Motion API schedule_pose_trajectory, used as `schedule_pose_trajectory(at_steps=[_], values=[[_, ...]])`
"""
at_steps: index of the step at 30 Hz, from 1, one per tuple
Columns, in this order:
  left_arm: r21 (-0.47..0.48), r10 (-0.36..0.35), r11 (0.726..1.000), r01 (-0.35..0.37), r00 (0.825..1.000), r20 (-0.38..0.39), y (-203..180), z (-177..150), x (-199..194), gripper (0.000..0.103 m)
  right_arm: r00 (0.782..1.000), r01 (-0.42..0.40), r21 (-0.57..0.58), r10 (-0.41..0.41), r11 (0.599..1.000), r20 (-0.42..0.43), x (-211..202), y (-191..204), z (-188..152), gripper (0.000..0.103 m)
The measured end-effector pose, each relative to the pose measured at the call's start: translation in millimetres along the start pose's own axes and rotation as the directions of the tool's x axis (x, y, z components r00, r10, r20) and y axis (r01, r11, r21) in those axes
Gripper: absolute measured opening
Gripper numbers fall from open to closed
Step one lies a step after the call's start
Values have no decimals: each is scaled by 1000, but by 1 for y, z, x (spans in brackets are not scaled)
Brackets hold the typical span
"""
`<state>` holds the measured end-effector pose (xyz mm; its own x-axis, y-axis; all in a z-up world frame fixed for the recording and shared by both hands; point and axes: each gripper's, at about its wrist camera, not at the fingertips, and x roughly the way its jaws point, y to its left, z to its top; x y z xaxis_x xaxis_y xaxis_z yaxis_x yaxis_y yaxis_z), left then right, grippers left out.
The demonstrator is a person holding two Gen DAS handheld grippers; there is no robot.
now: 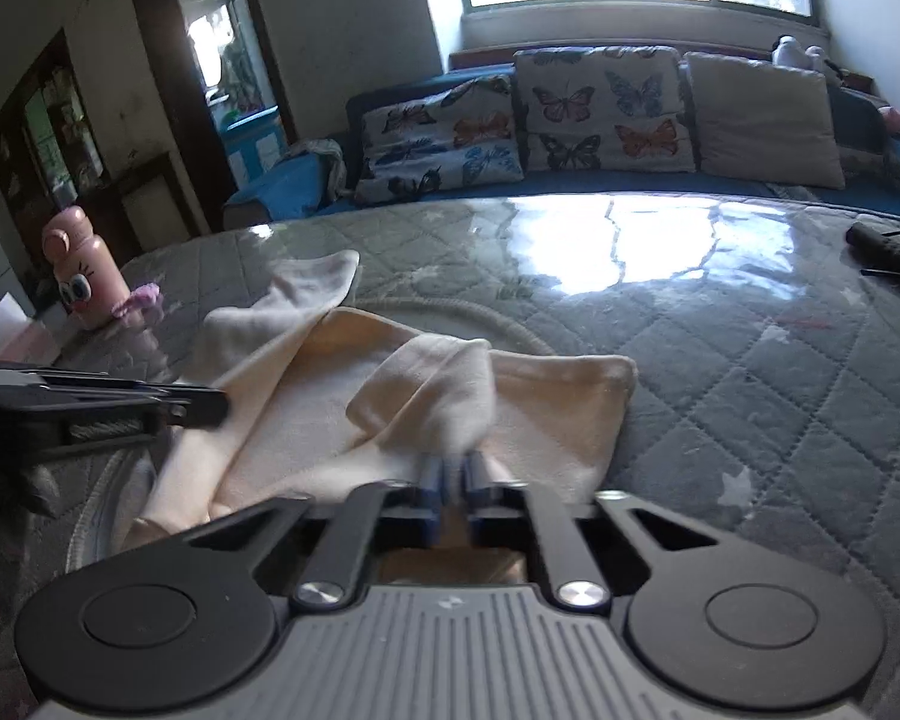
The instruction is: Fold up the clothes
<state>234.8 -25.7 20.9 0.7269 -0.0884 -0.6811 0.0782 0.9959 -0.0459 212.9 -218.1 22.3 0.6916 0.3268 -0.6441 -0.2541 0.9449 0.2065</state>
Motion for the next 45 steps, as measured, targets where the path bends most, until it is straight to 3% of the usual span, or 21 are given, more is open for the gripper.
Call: schedule_pose_trajectory(at_steps=[10,19,22,27,30,33,36,45], values=[[-146,56,989,-36,989,137,62,-24,-101,2,989,7,59,-16,998,146,-88,-12,-17,4],[-285,63,958,-24,990,126,113,-96,-171,2,970,20,161,-58,987,236,-175,-39,-65,4],[-296,53,955,-28,995,79,121,-125,-177,2,970,46,197,-91,979,226,-192,-52,-87,4],[-278,56,959,-58,998,-16,129,-163,-178,3,975,163,215,-190,963,115,-194,-70,-116,11],[-271,76,959,-81,997,-31,134,-170,-183,5,965,211,227,-239,951,104,-200,-77,-117,17],[-249,87,965,-83,996,6,130,-164,-192,9,963,212,206,-241,955,124,-197,-71,-107,28],[-229,69,972,-59,997,35,118,-159,-195,23,972,178,154,-198,972,126,-179,-56,-93,39],[-98,-83,991,87,996,44,59,-143,-171,31,961,276,62,-277,959,6,-113,-51,-79,38]])
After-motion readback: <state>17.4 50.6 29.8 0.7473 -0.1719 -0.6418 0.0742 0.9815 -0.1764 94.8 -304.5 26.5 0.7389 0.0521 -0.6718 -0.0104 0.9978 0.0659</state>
